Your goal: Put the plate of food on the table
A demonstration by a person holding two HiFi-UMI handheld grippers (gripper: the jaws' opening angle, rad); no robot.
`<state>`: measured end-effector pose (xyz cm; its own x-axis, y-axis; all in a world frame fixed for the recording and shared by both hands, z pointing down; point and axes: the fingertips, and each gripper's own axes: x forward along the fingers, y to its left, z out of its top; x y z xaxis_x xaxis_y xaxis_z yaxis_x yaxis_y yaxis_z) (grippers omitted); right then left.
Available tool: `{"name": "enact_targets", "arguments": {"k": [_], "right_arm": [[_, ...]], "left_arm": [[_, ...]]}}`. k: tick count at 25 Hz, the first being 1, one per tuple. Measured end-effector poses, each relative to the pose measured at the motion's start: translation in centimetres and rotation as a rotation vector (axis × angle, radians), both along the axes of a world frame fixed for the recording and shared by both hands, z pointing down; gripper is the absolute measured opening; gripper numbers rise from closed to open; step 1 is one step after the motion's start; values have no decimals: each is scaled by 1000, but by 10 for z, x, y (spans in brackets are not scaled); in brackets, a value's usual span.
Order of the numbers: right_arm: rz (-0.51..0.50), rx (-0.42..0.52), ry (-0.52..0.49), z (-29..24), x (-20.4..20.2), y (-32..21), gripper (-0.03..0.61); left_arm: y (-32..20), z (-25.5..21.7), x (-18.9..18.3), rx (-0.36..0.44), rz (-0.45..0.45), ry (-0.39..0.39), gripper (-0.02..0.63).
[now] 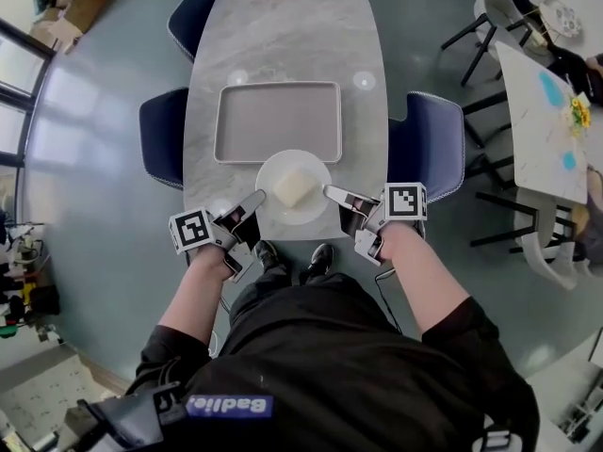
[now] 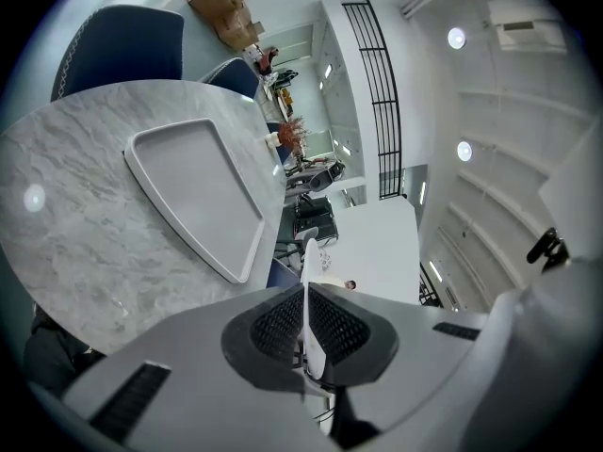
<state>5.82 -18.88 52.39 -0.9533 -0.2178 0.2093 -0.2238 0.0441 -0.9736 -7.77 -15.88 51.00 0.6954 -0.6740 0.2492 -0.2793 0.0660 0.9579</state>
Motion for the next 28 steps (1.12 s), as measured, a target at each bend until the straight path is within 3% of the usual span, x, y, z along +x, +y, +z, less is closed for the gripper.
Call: {"name": "enact_targets", "arguments": {"k": [4, 9, 28], "right_arm": [[8, -3, 42, 5, 1, -7, 21], [6, 2, 61, 38, -39, -75, 21], [104, -76, 204, 151, -86, -160, 23]], "left_arm": [[-9, -1, -2, 6, 3, -4, 17], [-81, 40, -36, -19, 43, -28, 17], [-174, 156, -85, -126, 123, -116, 17]]}}
